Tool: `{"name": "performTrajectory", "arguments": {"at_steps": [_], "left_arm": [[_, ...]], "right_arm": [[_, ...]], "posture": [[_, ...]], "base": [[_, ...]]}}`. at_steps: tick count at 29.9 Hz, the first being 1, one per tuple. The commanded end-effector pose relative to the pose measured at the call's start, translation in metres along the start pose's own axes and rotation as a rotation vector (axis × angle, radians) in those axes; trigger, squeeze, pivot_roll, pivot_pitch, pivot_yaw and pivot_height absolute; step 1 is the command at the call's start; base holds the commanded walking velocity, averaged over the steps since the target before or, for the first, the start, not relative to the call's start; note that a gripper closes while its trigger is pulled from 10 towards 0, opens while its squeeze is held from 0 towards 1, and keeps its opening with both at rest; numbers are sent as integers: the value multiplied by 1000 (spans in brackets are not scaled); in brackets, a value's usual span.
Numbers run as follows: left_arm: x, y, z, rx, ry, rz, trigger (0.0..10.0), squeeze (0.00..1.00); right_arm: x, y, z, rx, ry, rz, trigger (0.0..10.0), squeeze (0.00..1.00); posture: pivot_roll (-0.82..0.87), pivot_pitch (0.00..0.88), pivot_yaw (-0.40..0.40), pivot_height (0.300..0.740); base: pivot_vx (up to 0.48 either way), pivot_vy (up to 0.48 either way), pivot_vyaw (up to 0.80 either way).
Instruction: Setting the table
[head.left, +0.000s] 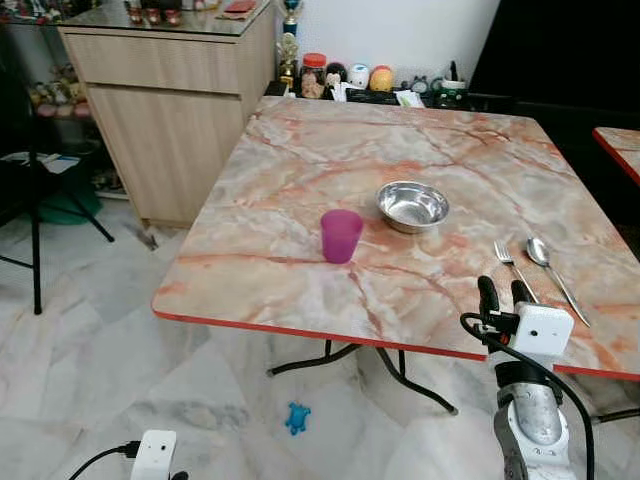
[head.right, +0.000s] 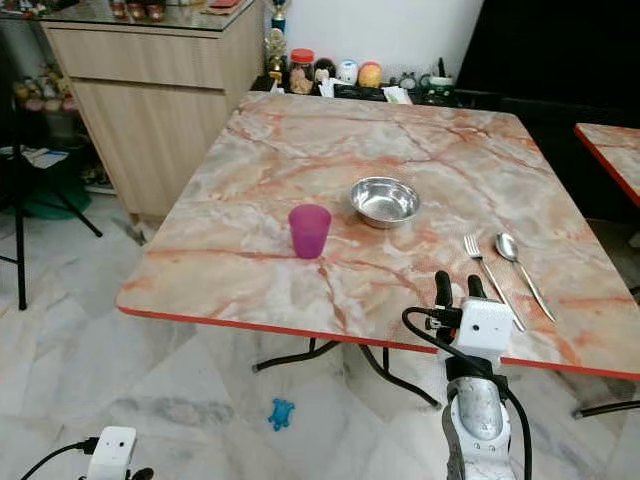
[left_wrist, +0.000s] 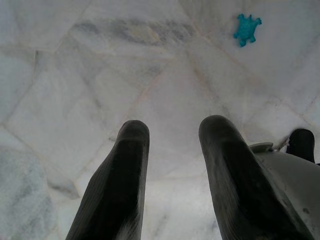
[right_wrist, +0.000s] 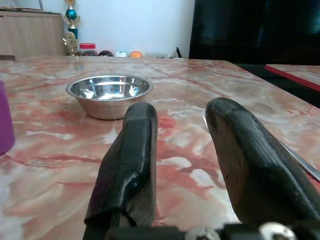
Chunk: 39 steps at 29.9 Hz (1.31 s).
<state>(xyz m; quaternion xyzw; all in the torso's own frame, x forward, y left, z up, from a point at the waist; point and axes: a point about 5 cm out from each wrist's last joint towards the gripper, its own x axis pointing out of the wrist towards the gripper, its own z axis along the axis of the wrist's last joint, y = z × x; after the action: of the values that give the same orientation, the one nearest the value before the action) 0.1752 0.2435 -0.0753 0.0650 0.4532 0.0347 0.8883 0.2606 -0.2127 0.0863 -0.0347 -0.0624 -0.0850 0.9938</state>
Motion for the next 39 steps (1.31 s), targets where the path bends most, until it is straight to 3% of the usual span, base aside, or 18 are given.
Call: {"name": "performTrajectory", "arguments": {"at_steps": [1,10,19,31,37,38,39], "left_arm": [[0,-1,-1,11,11,2,10000,0],[4,-12,10,26,-5,-14,10000,0],[5,-12,16,28,-18,-1,10000,0],[4,-11,15,20,-24,6,10000,0],[4,-12,15,20,-25,5,10000,0],[4,-12,15,21,-25,6,10000,0],[4,-12,15,21,-25,5,10000,0]], "right_arm": [[0,-2,-1,4,4,-2,10000,0],[3,0,0,13,5,12,10000,0],[3,1,-1,14,8,19,10000,0],[8,1,8,34,-12,9,10000,0],[15,-7,14,51,6,-54,10000,0],[20,-8,24,99,-24,-60,10000,0],[23,-7,28,119,-36,-54,10000,373]], "posture": [[72,0,-26,740],[70,0,-26,740],[75,0,-32,740],[73,0,-35,740],[72,0,-38,740],[67,0,-38,740],[67,0,-38,740]], "base": [[368,0,0],[374,0,0],[373,0,0],[0,0,0],[0,0,0],[0,0,0],[0,0,0]]}}
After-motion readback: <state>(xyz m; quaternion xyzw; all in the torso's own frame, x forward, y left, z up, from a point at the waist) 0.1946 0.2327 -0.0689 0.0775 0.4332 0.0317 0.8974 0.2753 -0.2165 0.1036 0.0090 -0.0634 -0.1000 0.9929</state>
